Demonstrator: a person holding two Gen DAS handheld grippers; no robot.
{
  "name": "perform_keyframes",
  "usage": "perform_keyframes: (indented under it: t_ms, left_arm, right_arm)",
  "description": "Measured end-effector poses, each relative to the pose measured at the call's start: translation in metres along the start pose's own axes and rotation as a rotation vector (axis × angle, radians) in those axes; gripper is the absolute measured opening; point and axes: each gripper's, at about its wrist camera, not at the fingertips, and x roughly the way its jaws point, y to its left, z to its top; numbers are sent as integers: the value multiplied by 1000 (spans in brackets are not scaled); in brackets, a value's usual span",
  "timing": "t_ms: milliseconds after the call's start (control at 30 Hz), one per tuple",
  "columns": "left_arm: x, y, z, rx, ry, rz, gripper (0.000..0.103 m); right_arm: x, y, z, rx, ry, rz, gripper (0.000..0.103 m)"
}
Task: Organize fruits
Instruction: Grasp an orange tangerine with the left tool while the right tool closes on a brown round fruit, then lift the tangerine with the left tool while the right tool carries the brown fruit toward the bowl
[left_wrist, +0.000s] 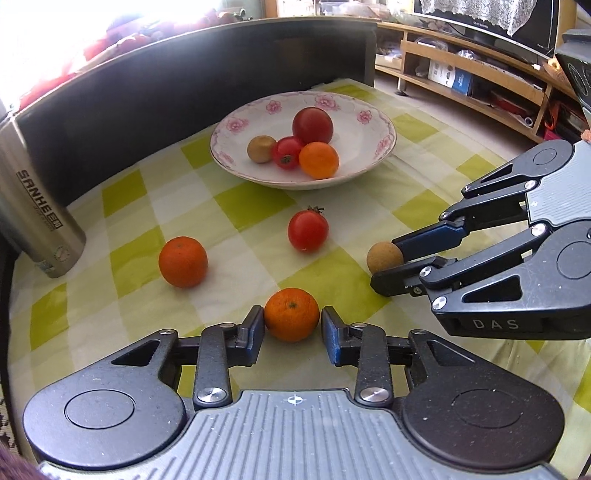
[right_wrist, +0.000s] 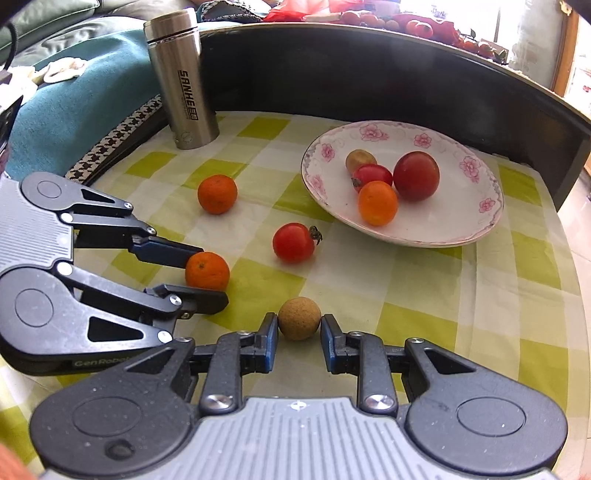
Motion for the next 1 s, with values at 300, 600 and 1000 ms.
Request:
perform_keyframes:
  t_ms: [300,600,1000]
  left_arm:
    - [2,4,1,-19,-5,19,61]
    - [3,1,1,-23,-27,17,50]
    - [-1,-6,4,1,3,21,40]
  right_arm:
    - [5,-3,4,26,-4,-1,35]
    - [7,-3,6,11,-14,-9,35]
    - [7,4,8,-14,6,-24,31]
